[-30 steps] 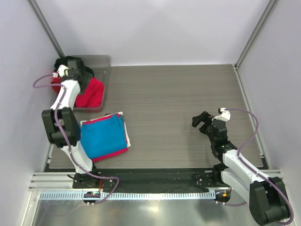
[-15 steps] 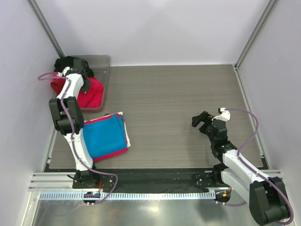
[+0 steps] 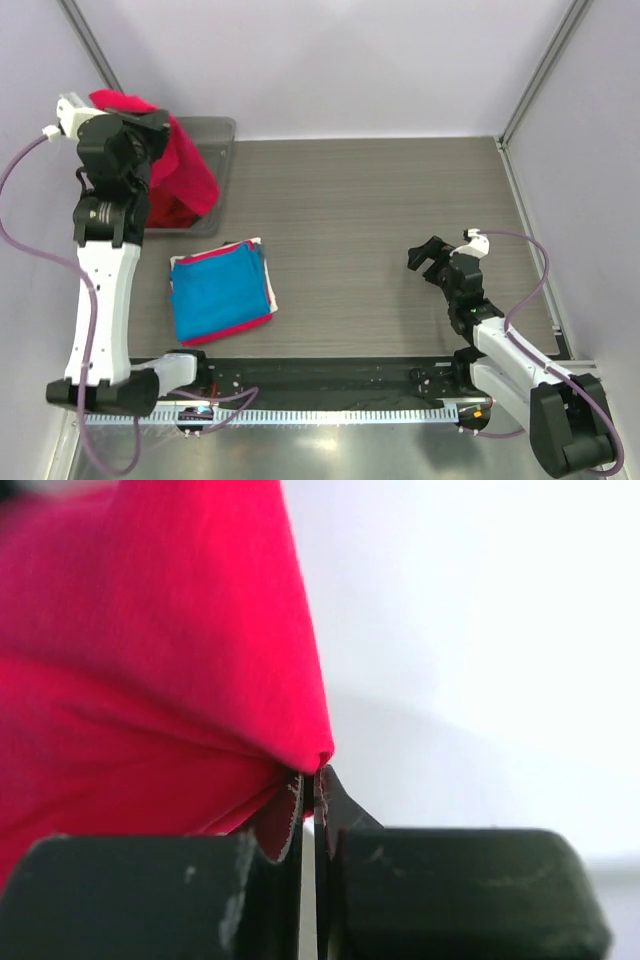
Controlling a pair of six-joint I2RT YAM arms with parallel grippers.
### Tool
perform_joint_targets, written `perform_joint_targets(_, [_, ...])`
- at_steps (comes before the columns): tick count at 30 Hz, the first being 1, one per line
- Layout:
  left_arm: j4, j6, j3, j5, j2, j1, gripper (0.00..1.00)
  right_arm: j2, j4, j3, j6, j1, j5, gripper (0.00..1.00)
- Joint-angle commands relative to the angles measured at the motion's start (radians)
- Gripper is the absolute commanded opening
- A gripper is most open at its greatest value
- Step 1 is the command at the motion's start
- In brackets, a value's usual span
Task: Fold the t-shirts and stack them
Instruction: Grab the tshirt from the pile, then move the tshirt to the center of the board
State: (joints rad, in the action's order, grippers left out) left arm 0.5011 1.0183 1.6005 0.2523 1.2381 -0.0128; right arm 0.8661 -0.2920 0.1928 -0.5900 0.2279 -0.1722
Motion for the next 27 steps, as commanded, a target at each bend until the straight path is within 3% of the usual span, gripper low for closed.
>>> perform_joint_targets(1, [-0.139,0.032,0.051,-0.074,-0.029,0.164,0.0,-0.007,-0.039,0.039,-0.004,0.007,-0.01,0.96])
perform_joint_targets(5, [-0.162,0.111,0.151,-0.142,0.068,0.38,0.0,-0.015,-0.019,0.045,-0.002,0.004,-0.032,0.96])
perform_joint_targets(7, [-0.17,0.086,0.228,-0.151,0.148,0.541,0.0,-0.022,-0.013,0.045,-0.002,0.005,-0.049,0.96])
perform_joint_targets(9, [-0.164,0.046,0.396,-0.148,0.286,0.67,0.0,-0.039,-0.004,0.042,-0.001,0.005,-0.059,0.96])
perform_joint_targets(13, [-0.017,0.017,0.787,-0.145,0.506,0.686,0.04,-0.078,0.025,0.036,0.004,0.005,-0.09,0.96])
perform_joint_targets(14, [0.005,0.031,0.8,-0.145,0.529,0.668,0.04,-0.09,0.03,0.036,0.004,0.005,-0.096,0.96])
perform_joint_targets(16, [0.013,0.075,0.677,-0.15,0.534,0.604,0.14,-0.121,0.034,0.028,0.006,0.004,-0.108,0.96])
perform_joint_targets(17, [-0.002,0.098,0.602,-0.142,0.522,0.588,0.43,-0.13,0.036,0.025,0.006,0.002,-0.112,0.96])
perform_joint_targets(18, [-0.013,0.098,0.526,-0.127,0.505,0.571,0.63,-0.145,0.036,0.022,0.006,0.004,-0.115,0.96])
perform_joint_targets(20, [-0.007,0.085,0.328,-0.067,0.468,0.559,0.93,-0.151,0.042,0.019,0.004,0.004,-0.131,0.96])
perform_joint_targets(23, [-0.009,0.066,0.077,-0.007,0.405,0.537,1.0,-0.15,0.056,0.019,-0.005,0.002,-0.15,0.96])
perform_joint_targets(25, [-0.1,0.062,-0.11,0.01,0.342,0.533,1.0,-0.141,0.068,0.025,-0.008,0.004,-0.158,0.96])
perform_joint_targets(27, [-0.177,0.055,-0.203,-0.014,0.304,0.534,1.0,-0.134,0.07,0.028,-0.01,0.004,-0.171,0.95])
